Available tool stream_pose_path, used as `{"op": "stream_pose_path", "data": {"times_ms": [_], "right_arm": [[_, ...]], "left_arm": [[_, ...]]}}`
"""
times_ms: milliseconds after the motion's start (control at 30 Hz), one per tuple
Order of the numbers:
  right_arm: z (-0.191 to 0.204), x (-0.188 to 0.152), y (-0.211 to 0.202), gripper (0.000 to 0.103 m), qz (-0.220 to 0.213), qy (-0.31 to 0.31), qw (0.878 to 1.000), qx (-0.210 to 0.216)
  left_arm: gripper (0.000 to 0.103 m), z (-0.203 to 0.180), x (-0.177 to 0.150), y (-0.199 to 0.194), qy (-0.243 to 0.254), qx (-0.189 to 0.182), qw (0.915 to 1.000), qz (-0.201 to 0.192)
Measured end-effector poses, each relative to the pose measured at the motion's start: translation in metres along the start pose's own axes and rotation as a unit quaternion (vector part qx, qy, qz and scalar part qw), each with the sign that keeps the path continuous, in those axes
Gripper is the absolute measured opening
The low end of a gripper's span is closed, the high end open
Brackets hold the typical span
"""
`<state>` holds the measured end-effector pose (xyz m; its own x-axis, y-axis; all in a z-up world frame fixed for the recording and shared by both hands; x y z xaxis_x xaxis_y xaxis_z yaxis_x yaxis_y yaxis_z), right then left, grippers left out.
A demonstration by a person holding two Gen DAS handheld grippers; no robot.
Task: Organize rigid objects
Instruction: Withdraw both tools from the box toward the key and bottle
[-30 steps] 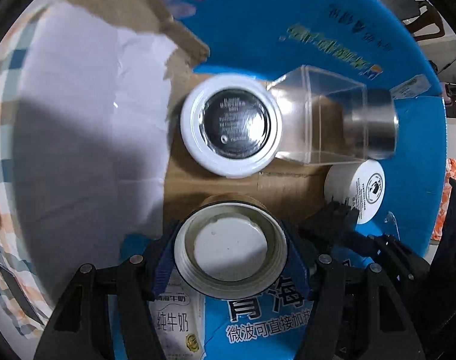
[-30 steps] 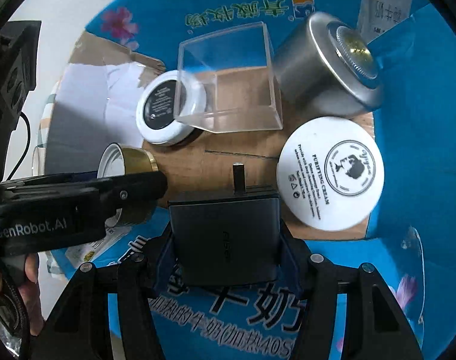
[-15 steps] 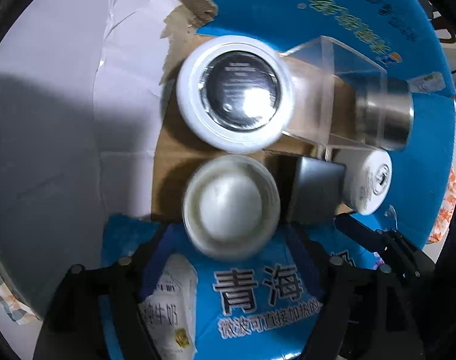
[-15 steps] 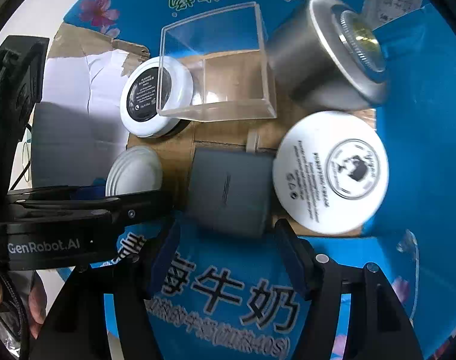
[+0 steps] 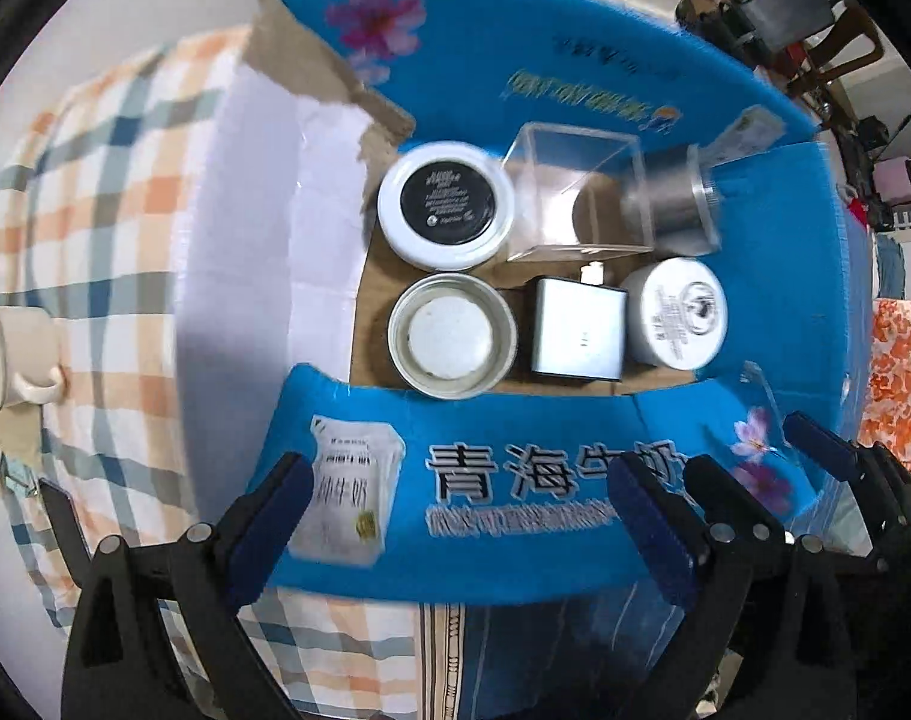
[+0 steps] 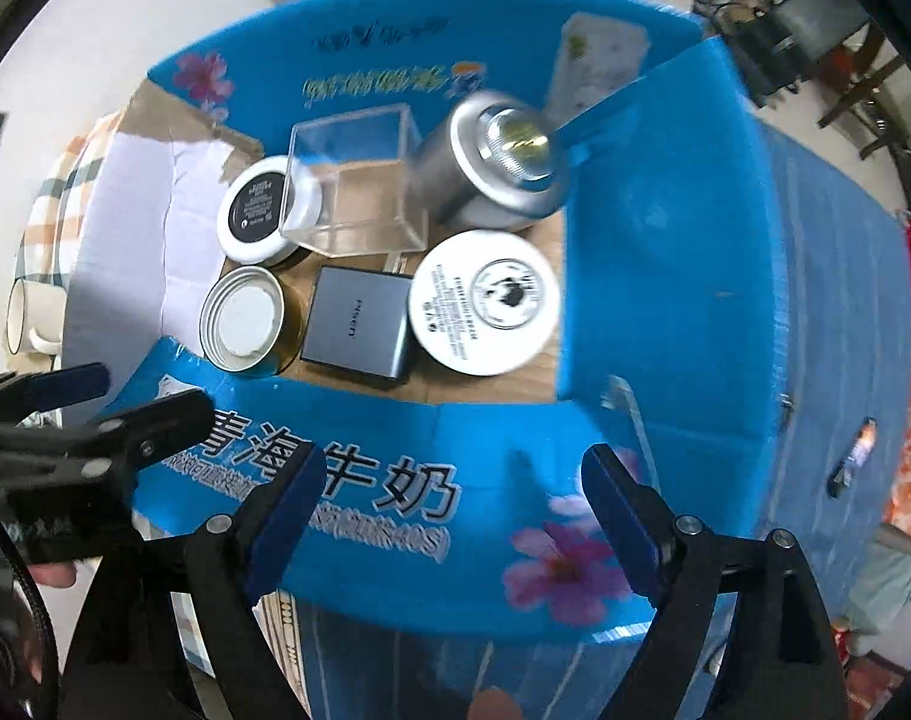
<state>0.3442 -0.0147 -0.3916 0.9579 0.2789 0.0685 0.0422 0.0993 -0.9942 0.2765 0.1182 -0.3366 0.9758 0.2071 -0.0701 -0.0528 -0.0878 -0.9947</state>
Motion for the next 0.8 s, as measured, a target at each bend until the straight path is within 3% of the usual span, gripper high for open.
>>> {"op": "stream_pose_path", "data": {"times_ms": [233,400,800], "right_arm": [[0.002,-0.025,-0.07,0.092,-0.043,-0.003,0.999,-0.023],[0.002,-0.039,-0.122,0.092,-0.081,-0.002,0.996,-0.03],[0.02,-0.075,-0.22,0.092,-0.146,0.003,0.989,-0.028]], "left_arm": [[0.101,-0.006,-0.009,-0.063,0.018,0.005,0.996,-0.087],[0.1,-0.008,-0.007,-0.112,0.023,0.005,0.9871,-0.158],[0.1,-0.008,-0.035,-0.179,0.032,-0.014,0.9729,-0.229]]}}
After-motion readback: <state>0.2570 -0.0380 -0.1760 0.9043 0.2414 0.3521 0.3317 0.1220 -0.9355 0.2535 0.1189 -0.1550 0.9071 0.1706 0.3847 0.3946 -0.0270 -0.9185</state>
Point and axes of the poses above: each gripper's, at about its wrist camera, not at the fingertips, and y roughly the way its jaws point, z to its left, x to its top, the point moved 10 cm from there along y, roughly the way its jaws point, and after that the axes turned 14 degrees about -y, right-handed, at the moved point
